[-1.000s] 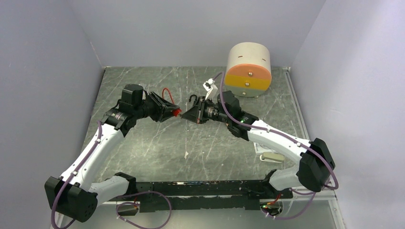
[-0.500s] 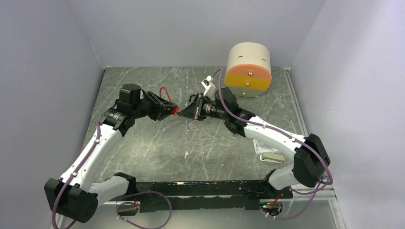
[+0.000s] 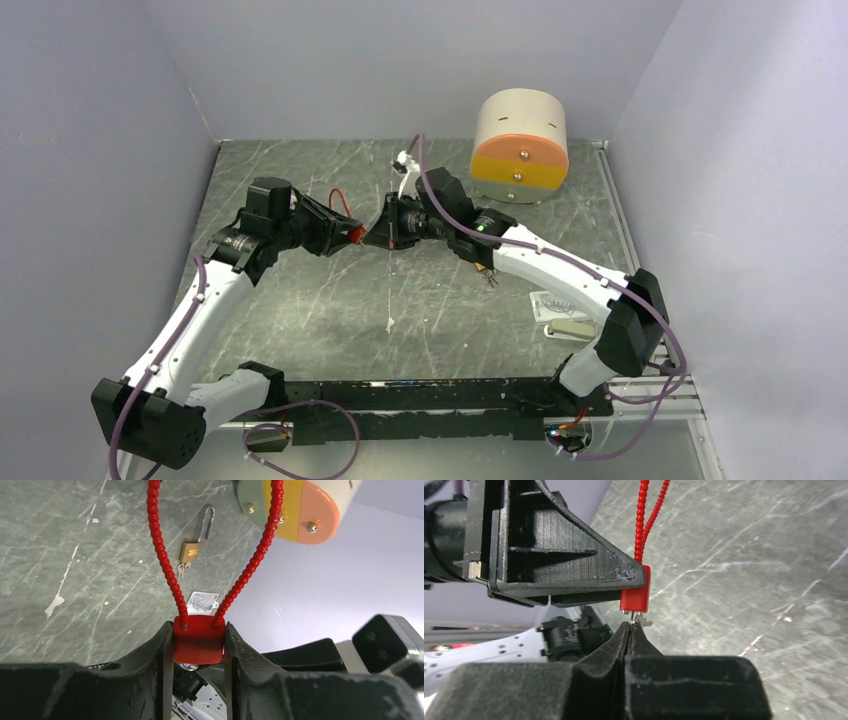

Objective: Unlock with the key

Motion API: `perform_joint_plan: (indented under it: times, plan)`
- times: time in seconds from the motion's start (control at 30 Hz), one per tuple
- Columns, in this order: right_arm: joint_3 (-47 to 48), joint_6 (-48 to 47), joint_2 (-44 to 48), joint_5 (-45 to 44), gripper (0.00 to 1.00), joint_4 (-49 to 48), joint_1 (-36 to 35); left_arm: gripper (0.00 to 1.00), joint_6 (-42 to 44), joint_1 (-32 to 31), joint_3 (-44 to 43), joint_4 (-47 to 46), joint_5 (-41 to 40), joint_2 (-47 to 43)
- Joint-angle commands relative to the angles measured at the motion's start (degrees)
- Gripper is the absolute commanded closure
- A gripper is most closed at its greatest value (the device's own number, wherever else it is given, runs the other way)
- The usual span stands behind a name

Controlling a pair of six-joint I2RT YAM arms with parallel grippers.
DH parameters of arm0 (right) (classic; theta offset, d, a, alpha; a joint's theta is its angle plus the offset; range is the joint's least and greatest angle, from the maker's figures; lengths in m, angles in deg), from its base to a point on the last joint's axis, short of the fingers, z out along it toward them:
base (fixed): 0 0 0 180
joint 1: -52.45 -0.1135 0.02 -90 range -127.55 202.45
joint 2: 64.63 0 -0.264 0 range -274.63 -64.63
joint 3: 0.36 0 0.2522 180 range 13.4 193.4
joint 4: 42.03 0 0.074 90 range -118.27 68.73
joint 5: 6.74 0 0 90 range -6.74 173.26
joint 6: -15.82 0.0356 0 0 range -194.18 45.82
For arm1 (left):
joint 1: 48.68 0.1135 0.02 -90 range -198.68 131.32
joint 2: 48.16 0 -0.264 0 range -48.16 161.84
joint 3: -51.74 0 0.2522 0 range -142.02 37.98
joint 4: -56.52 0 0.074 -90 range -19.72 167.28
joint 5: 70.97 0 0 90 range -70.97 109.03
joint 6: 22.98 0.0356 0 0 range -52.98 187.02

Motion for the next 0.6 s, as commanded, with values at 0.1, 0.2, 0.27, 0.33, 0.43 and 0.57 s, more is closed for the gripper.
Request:
perform_joint_plan:
  times: [0.1, 0.2, 0.27, 0.33, 0.43, 0.57]
  plan:
    - [2.9, -8.0, -3.3, -12.1, 1.0, -2.3, -1.6, 0.98, -4.4, -2.4, -4.4, 0.8, 13.4, 0.5]
    - [1.2, -1.5, -2.8, -9.6, 1.0, -4.1, 0.2, 0.98, -5.3, -2.4, -3.7, -0.7, 13.1, -0.8]
    - [-1.7, 4.3, -2.1, -4.8, 1.0, -8.4, 2.0, 0.97, -6.0, -2.4, -2.8, -2.3, 12.9, -1.8]
    - [-4.8, 9.8, -1.3, 0.1, 1.0, -13.4, 3.4, 0.98, -6.7, -2.4, -2.0, -4.0, 13.0, -2.7]
    - [-8.8, 17.2, -0.3, 4.9, 1.0, -20.9, 4.4, 0.97, -8.0, -2.3, -0.4, -7.5, 13.3, -3.9]
    - [-14.8, 29.8, 0.7, 10.4, 1.0, -33.6, 5.7, 0.98, -9.2, -2.4, 1.8, -12.9, 12.9, -6.1]
